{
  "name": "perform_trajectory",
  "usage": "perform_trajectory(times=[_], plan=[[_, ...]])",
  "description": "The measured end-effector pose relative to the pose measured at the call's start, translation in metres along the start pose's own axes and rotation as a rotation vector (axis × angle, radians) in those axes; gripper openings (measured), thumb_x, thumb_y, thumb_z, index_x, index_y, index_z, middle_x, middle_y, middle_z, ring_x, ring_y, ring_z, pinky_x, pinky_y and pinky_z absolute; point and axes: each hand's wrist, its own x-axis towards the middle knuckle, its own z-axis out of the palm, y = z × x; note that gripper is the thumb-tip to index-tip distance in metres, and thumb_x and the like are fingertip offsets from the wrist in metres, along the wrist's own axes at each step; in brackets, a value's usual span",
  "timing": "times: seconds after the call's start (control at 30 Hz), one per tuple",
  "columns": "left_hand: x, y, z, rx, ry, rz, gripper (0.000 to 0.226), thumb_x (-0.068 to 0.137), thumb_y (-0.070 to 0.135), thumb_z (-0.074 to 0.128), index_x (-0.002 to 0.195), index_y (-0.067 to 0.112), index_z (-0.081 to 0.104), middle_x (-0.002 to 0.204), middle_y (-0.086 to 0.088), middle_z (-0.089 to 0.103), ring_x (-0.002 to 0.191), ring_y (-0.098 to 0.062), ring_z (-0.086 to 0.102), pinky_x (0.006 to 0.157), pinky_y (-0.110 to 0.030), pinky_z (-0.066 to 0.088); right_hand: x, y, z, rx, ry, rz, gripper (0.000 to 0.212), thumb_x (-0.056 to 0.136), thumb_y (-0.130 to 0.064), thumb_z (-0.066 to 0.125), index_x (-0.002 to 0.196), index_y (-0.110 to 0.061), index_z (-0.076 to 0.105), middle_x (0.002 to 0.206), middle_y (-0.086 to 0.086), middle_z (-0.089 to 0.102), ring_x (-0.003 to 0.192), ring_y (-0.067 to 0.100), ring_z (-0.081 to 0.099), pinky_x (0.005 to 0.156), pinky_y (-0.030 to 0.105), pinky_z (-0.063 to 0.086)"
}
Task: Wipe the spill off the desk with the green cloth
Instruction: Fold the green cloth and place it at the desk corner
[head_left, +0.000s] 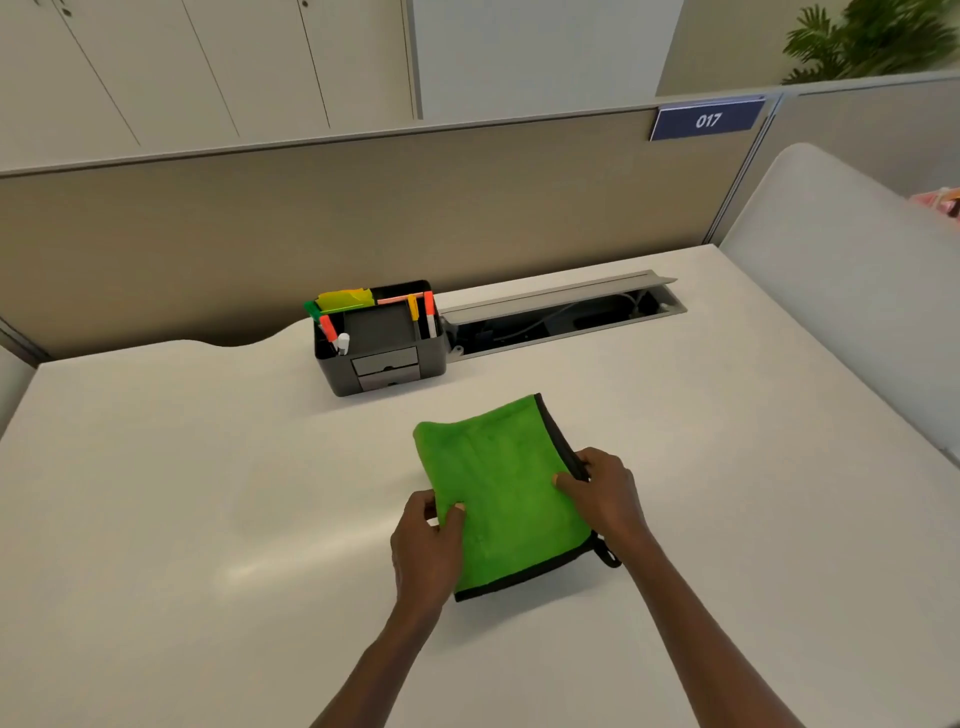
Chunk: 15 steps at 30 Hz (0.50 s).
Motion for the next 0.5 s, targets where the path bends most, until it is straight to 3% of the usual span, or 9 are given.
perform_trajectory(times=[0.07, 0.17, 0.23, 0.37, 0.5], plan=[[-0.001, 0.015, 0.024, -0.034, -0.028, 0.039, 0.008, 0.092, 0.020, 0.063, 0.099, 0.022, 0.061, 0.091, 0.017, 0.065, 0.083, -0.002, 0.063, 0.060, -0.018, 0.044, 0.015, 0.007, -0.026, 0.050, 0.025, 0.001, 0.009, 0.082, -0.018, 0.075, 0.085, -0.018, 0.067, 0.076, -0.005, 0.068, 0.067, 0.008, 0.061, 0.052, 0.022, 0.041], [0.000, 0.040, 0.063, -0.078, -0.070, 0.100, 0.009, 0.092, 0.020, 0.063, 0.100, 0.022, 0.060, 0.095, 0.016, 0.067, 0.084, -0.005, 0.066, 0.059, -0.013, 0.047, 0.041, 0.018, -0.065, 0.085, 0.052, 0.007, 0.013, 0.081, -0.018, 0.077, 0.091, -0.014, 0.070, 0.083, -0.001, 0.072, 0.077, 0.016, 0.066, 0.065, 0.030, 0.051], [0.003, 0.056, 0.092, -0.084, -0.095, 0.129, 0.009, 0.092, 0.018, 0.063, 0.101, 0.022, 0.060, 0.097, 0.014, 0.067, 0.086, -0.009, 0.067, 0.064, -0.018, 0.052, 0.060, 0.028, -0.092, 0.103, 0.069, 0.011, 0.015, 0.081, -0.017, 0.078, 0.093, -0.013, 0.070, 0.085, 0.000, 0.073, 0.080, 0.019, 0.068, 0.072, 0.035, 0.054], [0.014, 0.088, 0.158, -0.104, -0.152, 0.141, 0.013, 0.093, 0.018, 0.062, 0.105, 0.016, 0.060, 0.103, 0.005, 0.069, 0.091, -0.017, 0.068, 0.076, -0.037, 0.058, 0.105, 0.052, -0.144, 0.114, 0.104, 0.010, 0.013, 0.081, -0.017, 0.078, 0.090, -0.017, 0.069, 0.082, -0.004, 0.071, 0.080, 0.018, 0.069, 0.065, 0.028, 0.050], [0.030, 0.113, 0.222, -0.107, -0.198, 0.132, 0.016, 0.093, 0.019, 0.062, 0.108, 0.014, 0.060, 0.107, 0.001, 0.069, 0.091, -0.018, 0.068, 0.077, -0.037, 0.058, 0.157, 0.076, -0.187, 0.074, 0.142, 0.024, 0.013, 0.080, -0.016, 0.079, 0.088, -0.016, 0.069, 0.084, 0.003, 0.072, 0.081, 0.025, 0.069, 0.069, 0.032, 0.050]])
